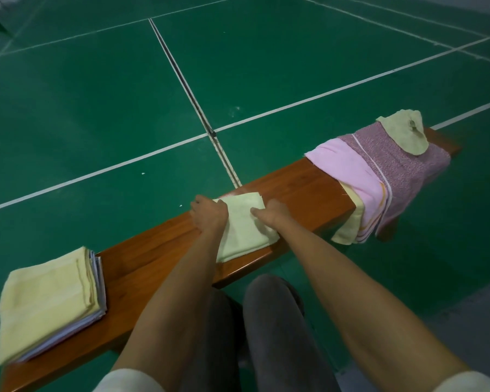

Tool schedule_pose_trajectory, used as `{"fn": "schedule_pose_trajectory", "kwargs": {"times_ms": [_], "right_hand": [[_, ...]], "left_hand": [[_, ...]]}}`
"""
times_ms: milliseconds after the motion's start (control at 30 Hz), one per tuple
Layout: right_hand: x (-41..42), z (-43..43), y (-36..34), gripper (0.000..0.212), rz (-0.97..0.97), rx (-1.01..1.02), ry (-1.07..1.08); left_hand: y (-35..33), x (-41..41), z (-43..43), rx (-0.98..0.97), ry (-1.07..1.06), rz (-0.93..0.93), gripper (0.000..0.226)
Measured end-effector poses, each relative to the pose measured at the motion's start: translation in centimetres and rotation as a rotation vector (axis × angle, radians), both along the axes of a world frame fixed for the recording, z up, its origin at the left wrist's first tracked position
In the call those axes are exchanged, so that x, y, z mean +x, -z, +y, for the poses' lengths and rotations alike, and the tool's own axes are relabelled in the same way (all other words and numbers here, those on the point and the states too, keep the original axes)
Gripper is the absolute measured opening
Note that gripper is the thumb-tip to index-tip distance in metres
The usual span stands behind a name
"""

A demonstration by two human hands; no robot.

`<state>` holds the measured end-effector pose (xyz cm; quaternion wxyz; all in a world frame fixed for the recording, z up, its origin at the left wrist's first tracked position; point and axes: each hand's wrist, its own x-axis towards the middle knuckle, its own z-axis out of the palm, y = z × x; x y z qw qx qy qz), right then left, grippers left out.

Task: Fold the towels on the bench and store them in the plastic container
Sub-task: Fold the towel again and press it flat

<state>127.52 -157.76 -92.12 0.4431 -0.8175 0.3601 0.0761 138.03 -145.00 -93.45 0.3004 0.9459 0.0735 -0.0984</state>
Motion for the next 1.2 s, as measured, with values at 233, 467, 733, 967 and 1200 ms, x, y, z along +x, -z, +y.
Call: {"fn": "schedule_pose_trajectory", "kwargs": {"times_ms": [233, 467, 733, 967, 1200], "right_hand": [[1.9, 3.1, 1.1, 0.060, -0.010, 0.282, 0.216], [2.2, 5.8, -0.9, 0.044, 0.020, 0.479, 0.123], [3.9, 12.5, -2.9, 0.066, -0.042, 0.407, -0.052], [7.3, 22.8, -4.8, 0.089, -0.113, 0.366, -0.108], [9.4, 31.8, -6.1, 0.075, -0.080, 0.254, -0.256]], "left_hand": [[-1.2, 0.1, 5.0, -0.448, -0.106, 0.613, 0.047], [-1.8, 0.8, 8.7, -0.680, -0.006, 0.673, 0.064], [-2.9, 2.1, 17.5, -0.558, -0.085, 0.438, 0.094], [-7.3, 2.7, 28.0, -0.506, -0.122, 0.376, 0.081], [-7.3, 2.8, 37.7, -0.487, -0.244, 0.188, 0.070]]}}
